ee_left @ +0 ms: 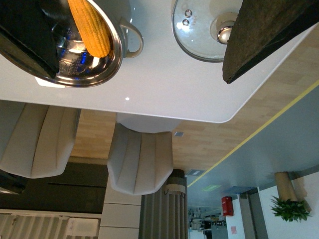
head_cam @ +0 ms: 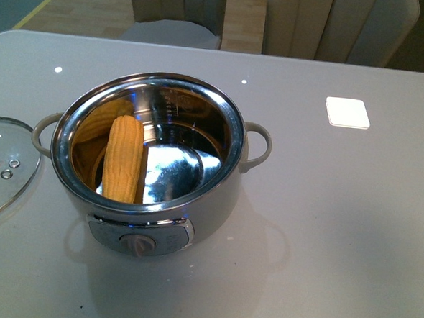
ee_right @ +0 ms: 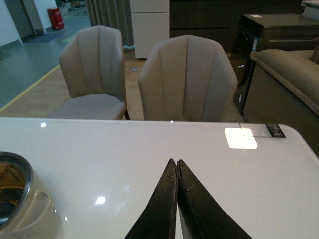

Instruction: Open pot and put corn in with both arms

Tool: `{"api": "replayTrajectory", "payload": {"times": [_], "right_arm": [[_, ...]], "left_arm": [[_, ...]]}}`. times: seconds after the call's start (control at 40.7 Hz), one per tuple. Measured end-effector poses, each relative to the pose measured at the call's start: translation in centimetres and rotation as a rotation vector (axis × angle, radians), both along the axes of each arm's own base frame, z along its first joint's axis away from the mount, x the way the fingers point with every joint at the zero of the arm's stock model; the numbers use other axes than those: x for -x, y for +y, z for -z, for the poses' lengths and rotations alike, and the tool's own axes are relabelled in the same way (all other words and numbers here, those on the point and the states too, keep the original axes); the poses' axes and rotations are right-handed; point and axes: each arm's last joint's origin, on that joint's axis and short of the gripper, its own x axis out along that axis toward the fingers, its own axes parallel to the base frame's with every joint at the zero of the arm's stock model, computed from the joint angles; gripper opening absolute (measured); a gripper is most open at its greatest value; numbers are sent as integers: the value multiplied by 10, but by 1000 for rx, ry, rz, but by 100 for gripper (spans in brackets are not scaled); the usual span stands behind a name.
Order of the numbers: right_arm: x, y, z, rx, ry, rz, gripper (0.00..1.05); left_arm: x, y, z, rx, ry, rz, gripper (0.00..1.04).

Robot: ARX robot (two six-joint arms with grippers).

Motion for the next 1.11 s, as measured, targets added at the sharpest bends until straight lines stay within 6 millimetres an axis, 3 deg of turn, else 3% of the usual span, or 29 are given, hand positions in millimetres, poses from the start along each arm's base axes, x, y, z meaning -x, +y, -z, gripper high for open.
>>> {"api": "replayTrajectory", "payload": {"times": [0.344, 1.106], "right_arm": [[21, 0, 13, 0, -14, 0, 2], [45, 0, 9, 0, -29, 1, 2]], "left_arm": [[0, 0, 0, 0, 0, 0, 98], [0, 0, 0, 0, 0, 0, 98]]}}
